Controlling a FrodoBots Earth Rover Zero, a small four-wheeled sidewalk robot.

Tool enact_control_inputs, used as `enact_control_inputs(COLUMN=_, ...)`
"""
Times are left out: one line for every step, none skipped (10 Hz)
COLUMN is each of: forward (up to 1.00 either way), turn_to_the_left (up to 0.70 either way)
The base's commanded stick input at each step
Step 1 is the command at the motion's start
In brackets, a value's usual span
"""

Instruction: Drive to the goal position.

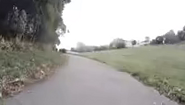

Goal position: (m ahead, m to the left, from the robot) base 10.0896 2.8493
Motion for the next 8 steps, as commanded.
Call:
enact_control_inputs(forward=1.00, turn_to_the_left=0.04)
enact_control_inputs(forward=1.00, turn_to_the_left=0.03)
enact_control_inputs(forward=1.00, turn_to_the_left=0.03)
enact_control_inputs(forward=1.00, turn_to_the_left=0.02)
enact_control_inputs(forward=1.00, turn_to_the_left=0.02)
enact_control_inputs(forward=1.00, turn_to_the_left=0.01)
enact_control_inputs(forward=1.00, turn_to_the_left=0.00)
enact_control_inputs(forward=1.00, turn_to_the_left=0.00)
